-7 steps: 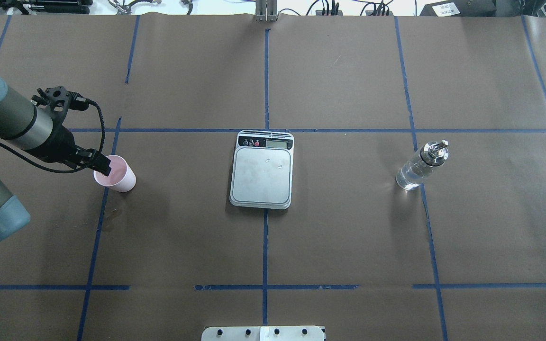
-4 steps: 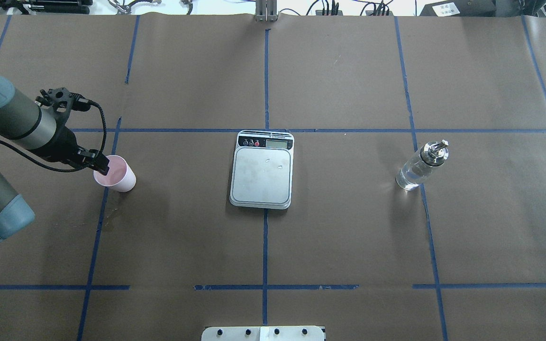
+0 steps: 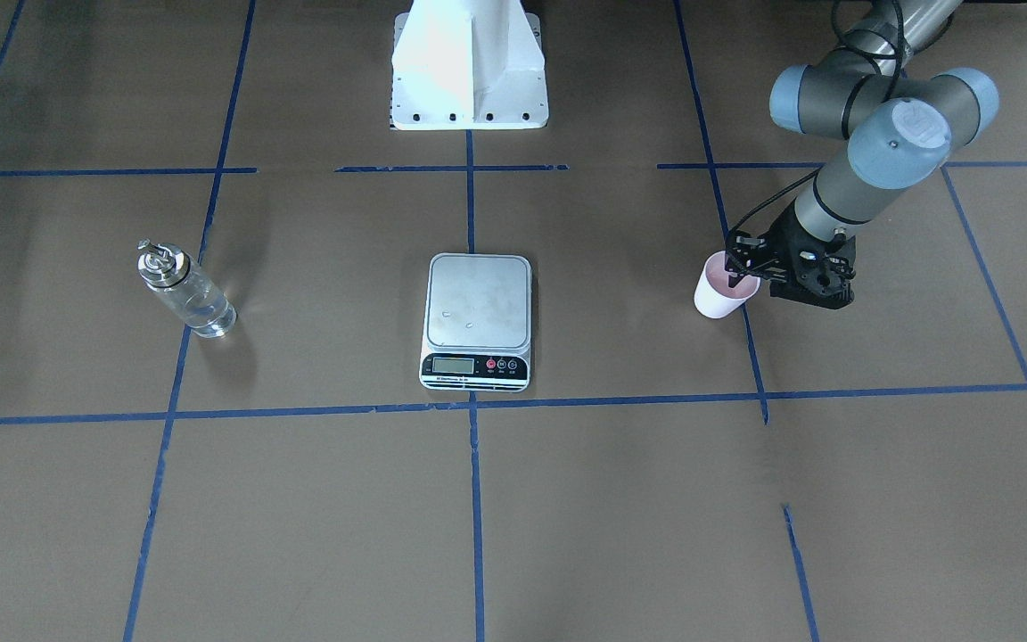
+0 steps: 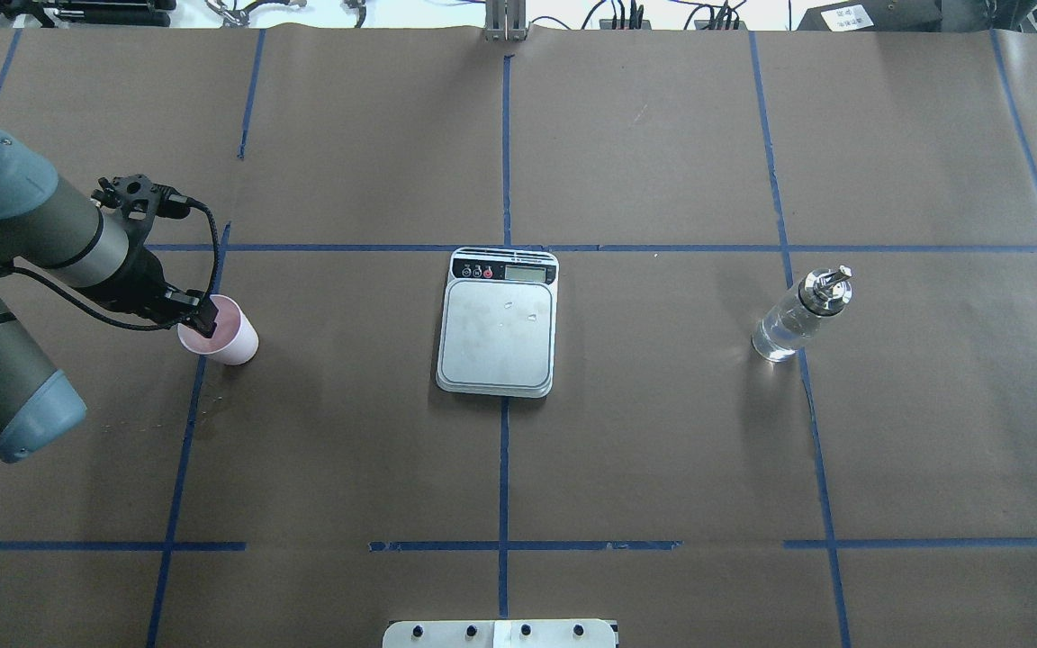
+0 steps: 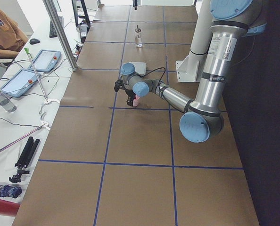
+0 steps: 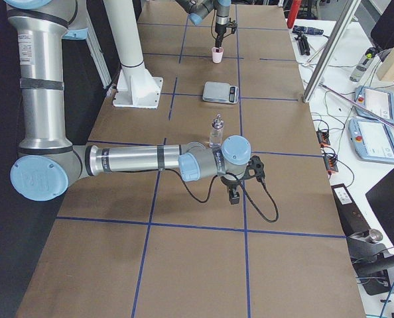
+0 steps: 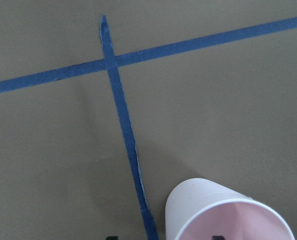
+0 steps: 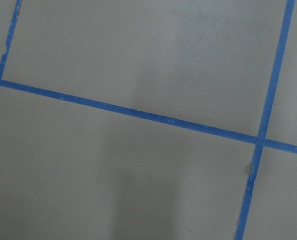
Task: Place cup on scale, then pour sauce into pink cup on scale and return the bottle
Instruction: 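Close the left gripper around the pink paper cup, then carry the pink cup with the left gripper onto the scale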
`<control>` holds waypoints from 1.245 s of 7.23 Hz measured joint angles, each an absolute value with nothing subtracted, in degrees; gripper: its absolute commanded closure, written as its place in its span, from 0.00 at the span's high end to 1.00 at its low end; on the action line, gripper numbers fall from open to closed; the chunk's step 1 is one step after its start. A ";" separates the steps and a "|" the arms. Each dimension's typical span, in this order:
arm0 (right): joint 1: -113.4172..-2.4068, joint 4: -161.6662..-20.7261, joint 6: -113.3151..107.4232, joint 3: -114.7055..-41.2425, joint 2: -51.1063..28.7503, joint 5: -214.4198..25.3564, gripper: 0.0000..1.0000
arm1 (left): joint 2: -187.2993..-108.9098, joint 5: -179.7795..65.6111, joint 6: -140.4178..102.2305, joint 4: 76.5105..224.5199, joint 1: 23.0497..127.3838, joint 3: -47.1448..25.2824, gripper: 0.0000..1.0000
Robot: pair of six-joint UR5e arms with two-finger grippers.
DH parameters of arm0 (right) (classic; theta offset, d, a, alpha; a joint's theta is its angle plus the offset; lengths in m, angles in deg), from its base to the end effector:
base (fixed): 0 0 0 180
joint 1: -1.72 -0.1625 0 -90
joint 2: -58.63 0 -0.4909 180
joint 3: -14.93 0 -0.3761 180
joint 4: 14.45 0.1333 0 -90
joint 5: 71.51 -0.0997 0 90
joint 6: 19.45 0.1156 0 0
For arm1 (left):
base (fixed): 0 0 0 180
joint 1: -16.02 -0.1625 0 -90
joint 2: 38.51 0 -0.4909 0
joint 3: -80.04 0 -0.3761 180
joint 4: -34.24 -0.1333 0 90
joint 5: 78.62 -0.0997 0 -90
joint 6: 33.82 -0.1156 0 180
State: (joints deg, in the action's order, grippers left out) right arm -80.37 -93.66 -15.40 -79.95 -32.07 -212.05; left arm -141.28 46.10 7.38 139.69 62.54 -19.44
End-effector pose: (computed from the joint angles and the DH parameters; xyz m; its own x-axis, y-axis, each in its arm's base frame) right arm -0.0230 -0.4858 0.6712 0.6099 -0.2167 0.7622 0.0901 0.9746 0.2050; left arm 0.3595 -0.4771 0.5131 0.6270 0.2375 -0.7419 -0.1747 0.9710 0.1633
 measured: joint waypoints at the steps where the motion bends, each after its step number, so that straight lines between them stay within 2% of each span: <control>1: -80.37 -93.70 -15.40 -79.96 -32.07 -212.05 1.00 | -141.39 46.10 7.39 139.70 62.22 -19.30 0.17; 2: -80.37 -93.72 -15.40 -79.98 -32.07 -212.05 1.00 | -141.54 46.12 7.39 139.70 62.04 -19.19 0.00; 6: -80.37 -93.64 -15.40 -80.46 -32.07 -212.12 1.00 | -143.44 47.64 11.69 138.51 61.95 -20.89 0.00; 9: -80.37 -93.60 -15.35 -81.39 -32.06 -212.13 1.00 | -150.97 48.89 26.37 136.99 61.30 -22.15 0.00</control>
State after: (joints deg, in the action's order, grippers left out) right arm -80.37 -93.60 -15.35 -81.39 -32.06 -212.13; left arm -150.97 48.89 26.37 136.99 61.30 -22.15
